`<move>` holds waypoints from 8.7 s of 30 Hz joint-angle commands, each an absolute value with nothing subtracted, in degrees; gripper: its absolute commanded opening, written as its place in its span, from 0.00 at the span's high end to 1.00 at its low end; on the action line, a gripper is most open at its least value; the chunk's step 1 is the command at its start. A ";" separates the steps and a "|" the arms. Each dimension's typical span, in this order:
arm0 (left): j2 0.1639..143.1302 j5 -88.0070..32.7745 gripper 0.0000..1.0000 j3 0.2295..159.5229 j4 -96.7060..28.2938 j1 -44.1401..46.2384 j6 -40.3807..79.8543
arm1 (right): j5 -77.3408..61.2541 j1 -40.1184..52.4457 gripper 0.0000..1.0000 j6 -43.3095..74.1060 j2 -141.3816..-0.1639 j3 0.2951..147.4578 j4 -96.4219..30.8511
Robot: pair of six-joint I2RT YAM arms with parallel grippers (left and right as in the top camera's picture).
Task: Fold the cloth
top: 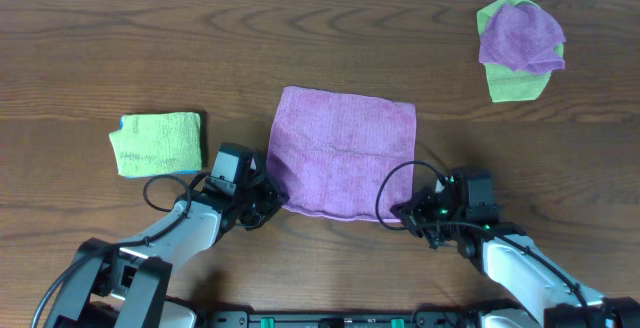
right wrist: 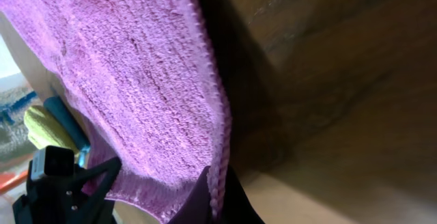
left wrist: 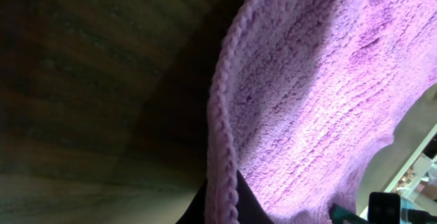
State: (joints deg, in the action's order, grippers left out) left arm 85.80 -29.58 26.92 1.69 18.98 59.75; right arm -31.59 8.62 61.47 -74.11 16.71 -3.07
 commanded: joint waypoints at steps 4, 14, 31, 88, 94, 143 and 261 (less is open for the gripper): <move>87.00 -28.12 0.94 25.82 0.91 19.20 58.22 | -30.50 9.08 0.99 60.14 -74.26 16.27 -1.32; 86.94 -33.12 0.94 25.87 0.64 19.20 55.72 | -34.81 9.08 0.99 59.40 -73.06 16.27 0.62; 77.49 -38.24 0.94 25.89 -8.05 19.22 52.27 | -36.97 12.78 0.99 56.10 -57.91 16.29 -12.91; 96.86 -18.00 0.94 47.62 7.64 18.63 53.56 | -11.73 12.32 0.99 54.57 -80.84 32.73 7.09; 100.18 -17.41 0.94 51.18 7.60 17.87 52.75 | -10.09 12.25 0.99 54.33 -83.18 33.41 8.29; 112.81 -11.77 0.92 55.46 14.39 17.91 47.83 | -1.48 9.82 0.99 48.93 -93.89 33.43 20.43; 108.64 -14.81 0.94 55.57 -6.20 17.72 34.46 | -9.47 15.46 0.31 61.28 -99.18 33.43 9.52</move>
State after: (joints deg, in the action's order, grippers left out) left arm 107.37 -16.29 55.92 -4.69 17.69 34.50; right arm -12.69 14.76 61.10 -94.59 35.07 10.79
